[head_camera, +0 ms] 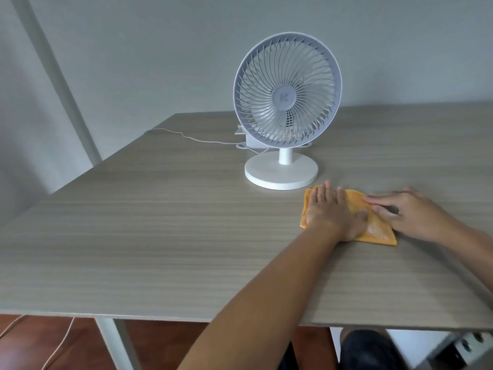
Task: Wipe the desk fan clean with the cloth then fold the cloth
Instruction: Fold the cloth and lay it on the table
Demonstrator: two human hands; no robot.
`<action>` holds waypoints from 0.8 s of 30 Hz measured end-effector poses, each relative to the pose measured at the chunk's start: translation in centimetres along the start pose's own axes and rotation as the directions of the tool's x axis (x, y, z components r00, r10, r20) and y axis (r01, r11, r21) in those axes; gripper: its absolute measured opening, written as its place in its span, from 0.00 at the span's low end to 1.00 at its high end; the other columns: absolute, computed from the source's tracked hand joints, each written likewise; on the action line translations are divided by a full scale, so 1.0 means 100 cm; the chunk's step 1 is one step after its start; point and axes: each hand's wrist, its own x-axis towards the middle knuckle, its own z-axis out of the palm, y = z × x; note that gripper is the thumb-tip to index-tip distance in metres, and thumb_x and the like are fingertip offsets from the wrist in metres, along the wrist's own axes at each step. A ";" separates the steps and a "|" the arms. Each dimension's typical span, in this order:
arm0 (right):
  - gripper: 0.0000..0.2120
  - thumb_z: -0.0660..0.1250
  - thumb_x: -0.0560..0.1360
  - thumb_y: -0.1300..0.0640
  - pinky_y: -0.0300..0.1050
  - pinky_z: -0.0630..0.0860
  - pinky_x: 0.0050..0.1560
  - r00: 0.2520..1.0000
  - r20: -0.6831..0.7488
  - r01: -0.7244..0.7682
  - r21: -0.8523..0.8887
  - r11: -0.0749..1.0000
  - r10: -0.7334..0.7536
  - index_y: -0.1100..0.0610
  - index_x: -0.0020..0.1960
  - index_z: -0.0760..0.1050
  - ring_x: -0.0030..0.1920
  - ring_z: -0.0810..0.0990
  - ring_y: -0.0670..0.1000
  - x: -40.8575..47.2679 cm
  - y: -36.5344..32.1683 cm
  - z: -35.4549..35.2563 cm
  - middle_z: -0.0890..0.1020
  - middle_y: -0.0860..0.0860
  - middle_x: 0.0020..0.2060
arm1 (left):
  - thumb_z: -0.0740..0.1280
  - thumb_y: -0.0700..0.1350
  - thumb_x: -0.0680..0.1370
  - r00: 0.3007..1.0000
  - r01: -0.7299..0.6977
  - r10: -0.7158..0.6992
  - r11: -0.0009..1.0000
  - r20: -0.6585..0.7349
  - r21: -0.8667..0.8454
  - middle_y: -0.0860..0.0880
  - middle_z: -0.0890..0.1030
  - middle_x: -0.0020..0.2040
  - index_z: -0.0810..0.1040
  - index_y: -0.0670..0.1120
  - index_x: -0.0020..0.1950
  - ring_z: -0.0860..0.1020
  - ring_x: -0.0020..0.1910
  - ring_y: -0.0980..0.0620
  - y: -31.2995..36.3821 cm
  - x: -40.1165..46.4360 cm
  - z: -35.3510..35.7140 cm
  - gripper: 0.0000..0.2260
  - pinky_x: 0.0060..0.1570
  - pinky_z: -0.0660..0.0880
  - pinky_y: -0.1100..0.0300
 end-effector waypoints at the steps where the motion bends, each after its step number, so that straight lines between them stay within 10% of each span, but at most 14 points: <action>1: 0.14 0.70 0.75 0.62 0.30 0.59 0.61 1.000 0.014 0.011 0.012 1.000 -0.011 0.55 0.60 0.81 0.63 0.79 0.55 0.004 -0.001 0.000 0.82 0.55 0.60 | 0.45 0.63 0.81 1.000 0.002 -0.002 1.000 -0.009 -0.003 0.42 0.38 0.80 0.41 0.43 0.80 0.36 0.79 0.47 -0.002 0.000 0.000 0.35 0.77 0.35 0.51; 9: 0.14 0.69 0.76 0.58 0.24 0.56 0.59 0.990 0.060 0.125 0.094 0.988 -0.131 0.52 0.62 0.80 0.66 0.76 0.51 0.027 -0.063 0.017 0.80 0.51 0.63 | 0.47 0.66 0.79 0.993 0.068 -0.070 0.997 -0.089 -0.028 0.43 0.41 0.81 0.44 0.44 0.81 0.40 0.80 0.46 -0.069 -0.030 -0.005 0.37 0.77 0.38 0.51; 13: 0.14 0.67 0.76 0.54 0.37 0.69 0.63 0.979 0.081 0.175 0.141 0.974 -0.188 0.50 0.61 0.80 0.61 0.80 0.53 0.041 -0.108 0.034 0.85 0.52 0.56 | 0.48 0.67 0.79 0.986 0.122 -0.125 0.992 -0.108 -0.026 0.44 0.44 0.81 0.45 0.46 0.81 0.43 0.80 0.47 -0.119 -0.058 -0.015 0.37 0.78 0.40 0.51; 24: 0.19 0.58 0.79 0.46 0.55 0.66 0.70 0.960 0.080 0.245 0.213 0.946 -0.267 0.48 0.67 0.75 0.70 0.71 0.55 0.055 -0.223 0.080 0.77 0.46 0.67 | 0.51 0.66 0.79 0.958 0.265 -0.262 0.964 -0.122 0.014 0.45 0.48 0.82 0.49 0.48 0.81 0.47 0.81 0.47 -0.245 -0.119 -0.037 0.35 0.78 0.44 0.52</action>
